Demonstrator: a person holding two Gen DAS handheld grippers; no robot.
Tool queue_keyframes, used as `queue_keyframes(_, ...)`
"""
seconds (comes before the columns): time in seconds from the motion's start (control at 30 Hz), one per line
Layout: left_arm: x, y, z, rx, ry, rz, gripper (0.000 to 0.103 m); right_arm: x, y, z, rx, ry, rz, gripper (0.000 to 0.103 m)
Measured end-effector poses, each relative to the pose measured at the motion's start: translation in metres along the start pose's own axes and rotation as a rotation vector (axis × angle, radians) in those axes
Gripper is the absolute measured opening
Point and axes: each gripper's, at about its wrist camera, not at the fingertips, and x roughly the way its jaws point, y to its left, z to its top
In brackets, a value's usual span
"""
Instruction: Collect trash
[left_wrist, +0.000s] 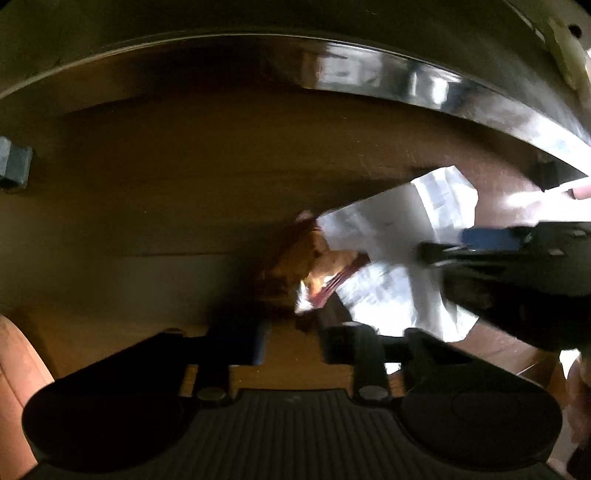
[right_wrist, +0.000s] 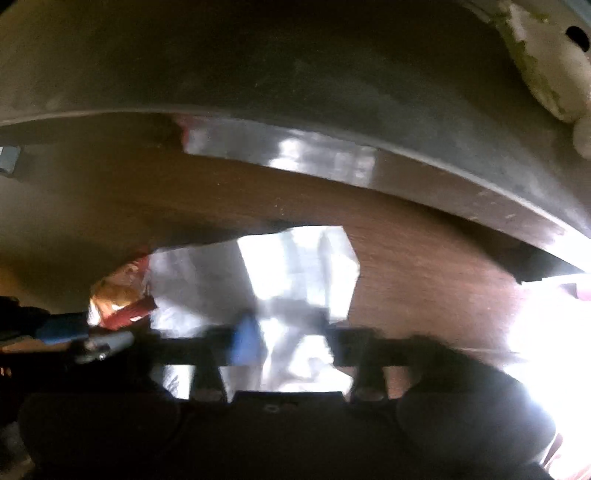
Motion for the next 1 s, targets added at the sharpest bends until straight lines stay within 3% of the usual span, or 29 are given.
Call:
queue_keyframes(0.3,-0.027,0.011,-0.004,-0.025,0.005,-0.024,0.010,-0.040,-0.028,-0.012,0.083,0.024,0.002,0.001)
queue_keyframes(0.5,-0.058,0.009,0.000,-0.069,-0.025,-0.074,0.011,-0.118,-0.046,-0.027,0.159,-0.006,0.033,0.002)
queue_keyframes(0.63,-0.057,0.011,0.009,-0.104,-0.012,-0.100,0.014,-0.175,-0.055,-0.045,0.190,-0.022,0.057,0.002)
queue_keyframes(0.67,-0.054,0.012,0.012,-0.122,0.000,-0.099,0.022,-0.186,-0.058,-0.047,0.207,-0.030,0.085,0.002)
queue_keyframes(0.73,-0.048,0.012,0.010,-0.167,0.013,-0.104,0.047,-0.202,-0.058,-0.052,0.213,-0.042,0.109,0.002)
queue_keyframes(0.77,-0.047,0.014,0.012,-0.192,0.007,-0.108,0.067,-0.205,-0.058,-0.053,0.211,-0.048,0.126,0.002)
queue_keyframes(0.8,-0.048,0.015,0.011,-0.224,-0.016,-0.113,0.074,-0.206,-0.055,-0.054,0.211,-0.046,0.144,0.002)
queue_keyframes(0.87,-0.043,0.018,0.011,-0.304,-0.047,-0.108,0.074,-0.199,-0.052,-0.049,0.209,-0.042,0.184,0.002)
queue_keyframes(1.0,-0.017,0.021,0.009,-0.440,-0.011,-0.066,0.074,-0.185,-0.045,-0.048,0.200,-0.016,0.203,0.002)
